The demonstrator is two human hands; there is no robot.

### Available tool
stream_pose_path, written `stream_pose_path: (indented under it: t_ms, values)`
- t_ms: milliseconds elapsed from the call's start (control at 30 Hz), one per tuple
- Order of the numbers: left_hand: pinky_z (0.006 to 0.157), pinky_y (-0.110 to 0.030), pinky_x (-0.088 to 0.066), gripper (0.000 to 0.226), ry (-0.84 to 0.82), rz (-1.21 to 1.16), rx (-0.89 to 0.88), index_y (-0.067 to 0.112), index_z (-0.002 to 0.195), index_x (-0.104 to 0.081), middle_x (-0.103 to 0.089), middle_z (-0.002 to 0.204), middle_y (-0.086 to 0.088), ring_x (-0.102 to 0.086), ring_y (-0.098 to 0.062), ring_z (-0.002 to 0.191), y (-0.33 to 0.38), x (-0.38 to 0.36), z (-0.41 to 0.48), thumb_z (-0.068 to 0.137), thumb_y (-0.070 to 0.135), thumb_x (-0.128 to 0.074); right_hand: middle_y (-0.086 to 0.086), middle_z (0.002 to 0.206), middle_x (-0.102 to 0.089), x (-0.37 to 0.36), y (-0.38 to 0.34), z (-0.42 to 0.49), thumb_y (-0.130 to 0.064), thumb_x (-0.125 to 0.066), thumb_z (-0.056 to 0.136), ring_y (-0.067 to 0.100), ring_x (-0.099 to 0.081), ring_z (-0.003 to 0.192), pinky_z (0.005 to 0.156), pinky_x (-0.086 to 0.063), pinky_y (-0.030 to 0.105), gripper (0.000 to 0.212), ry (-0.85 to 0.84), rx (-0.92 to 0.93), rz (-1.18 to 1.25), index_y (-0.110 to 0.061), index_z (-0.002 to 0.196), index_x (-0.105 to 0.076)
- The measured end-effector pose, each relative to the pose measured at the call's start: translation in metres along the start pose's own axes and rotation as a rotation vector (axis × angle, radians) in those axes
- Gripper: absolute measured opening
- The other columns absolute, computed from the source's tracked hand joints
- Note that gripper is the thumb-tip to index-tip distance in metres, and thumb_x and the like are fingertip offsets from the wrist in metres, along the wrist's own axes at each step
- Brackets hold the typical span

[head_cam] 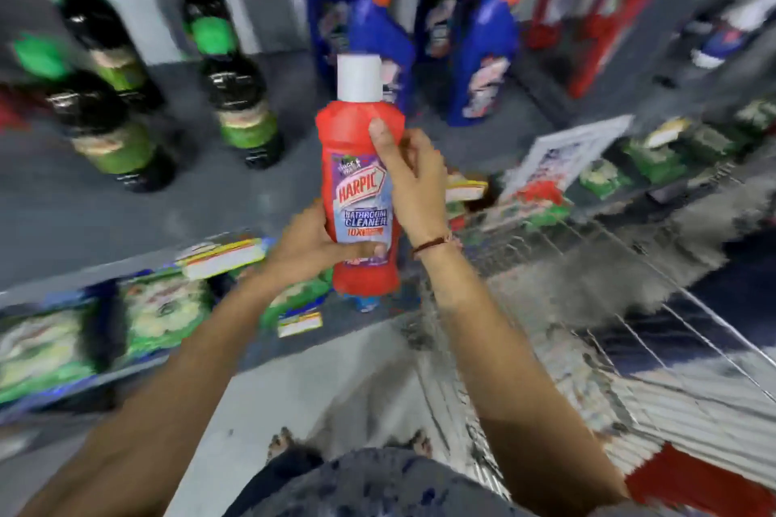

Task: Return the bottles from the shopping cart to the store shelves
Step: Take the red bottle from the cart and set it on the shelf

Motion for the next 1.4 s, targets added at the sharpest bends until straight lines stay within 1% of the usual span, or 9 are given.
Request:
stream_pose_path:
  t_ms: [167,367,533,733,900,1067,1167,1300,1400]
  values:
    - [0.086,-0.031,-0.054,0.064,0.294,-0.027,0.023,0.041,0.103,-0.057,-0.073,0.102,0.016,-0.068,-0.007,0.097,-0.023,0.126,-0.078,0.047,0.041,-0.087,-0.018,0.063,-0.066,-0.147,-0.027,-0.036,-0.041,-0.064,0.080,-0.008,-0.061,0.063,0.062,-0.049,0.013,0.015,-0.265,0.104,-0.006,-0.029,0.073,-0.057]
    - [0.086,-0.036,-0.056,0.068,0.585,0.039,0.017,0.030,0.106,-0.059,-0.074,0.100,0.013,-0.069,-0.007,0.093,-0.036,0.245,-0.152,0.046,0.042,-0.088,-0.012,0.080,-0.070,-0.287,-0.059,-0.071,-0.049,-0.061,0.077,0.004,-0.067,0.078,0.084,-0.056,0.044,0.017,-0.529,0.205,-0.008,-0.032,0.078,-0.058]
    - [0.087,-0.046,-0.056,0.067,0.749,0.152,0.026,0.035,0.099,-0.058,-0.073,0.099,0.010,-0.069,-0.009,0.091,-0.046,0.323,-0.185,0.039,0.053,-0.084,0.003,0.088,-0.073,-0.365,-0.068,-0.089,-0.047,-0.060,0.082,0.019,-0.070,0.083,0.078,-0.056,0.049,0.028,-0.629,0.306,-0.048,-0.021,0.091,-0.058]
    - [0.090,-0.050,-0.052,0.072,0.861,0.222,0.025,0.022,0.107,-0.056,-0.069,0.108,-0.008,-0.066,-0.022,0.099,-0.053,0.392,-0.177,0.044,0.038,-0.089,-0.013,0.081,-0.065,-0.427,-0.071,-0.074,-0.037,-0.060,0.087,-0.013,-0.060,0.069,0.068,-0.049,0.012,0.018,-0.729,0.312,-0.091,-0.021,0.090,-0.053]
    - [0.090,-0.045,-0.054,0.068,0.861,0.271,0.044,0.028,0.101,-0.055,-0.069,0.106,-0.002,-0.066,-0.018,0.095,-0.060,0.418,-0.157,0.043,0.030,-0.092,0.000,0.089,-0.067,-0.444,-0.061,-0.054,-0.033,-0.060,0.089,0.000,-0.060,0.074,0.074,-0.047,0.019,0.021,-0.724,0.320,-0.131,-0.014,0.093,-0.053]
    - [0.079,-0.029,-0.052,0.063,0.876,0.290,0.026,0.045,0.092,-0.051,-0.066,0.105,-0.002,-0.064,-0.014,0.092,-0.073,0.416,-0.151,0.043,0.038,-0.090,-0.017,0.089,-0.064,-0.439,-0.034,-0.050,-0.038,-0.059,0.087,-0.018,-0.060,0.074,0.065,-0.046,0.001,0.028,-0.727,0.270,-0.073,-0.018,0.107,-0.053]
    - [0.080,-0.020,-0.052,0.061,0.816,0.273,0.068,0.022,0.104,-0.056,-0.067,0.111,-0.008,-0.065,-0.016,0.093,-0.098,0.413,-0.154,0.053,0.024,-0.089,-0.026,0.087,-0.065,-0.435,-0.006,-0.053,-0.041,-0.060,0.086,-0.015,-0.062,0.078,0.067,-0.049,0.005,0.028,-0.788,0.224,-0.136,-0.025,0.107,-0.052]
    - [0.089,-0.027,-0.045,0.052,0.754,0.447,0.114,0.009,0.110,-0.060,-0.068,0.112,-0.009,-0.063,-0.024,0.104,-0.123,0.409,-0.165,0.064,0.022,-0.083,-0.003,0.116,-0.064,-0.427,0.052,-0.059,-0.027,-0.070,0.082,-0.008,-0.060,0.095,0.082,-0.053,0.015,0.048,-0.917,0.113,-0.284,-0.018,0.123,-0.047]
    - [0.092,-0.027,-0.040,0.051,0.714,0.521,0.075,0.013,0.118,-0.059,-0.066,0.121,-0.006,-0.058,-0.022,0.111,-0.123,0.407,-0.166,0.072,0.024,-0.077,0.013,0.127,-0.060,-0.426,0.073,-0.066,-0.016,-0.070,0.081,0.016,-0.060,0.108,0.096,-0.050,0.031,0.055,-0.918,0.132,-0.374,-0.008,0.129,-0.046]
Point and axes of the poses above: each hand's wrist, its own z-axis towards the middle knuckle, its own x-axis out of the back of the hand, y = z × x, the point moved 6 cm from there along z, towards the middle knuckle
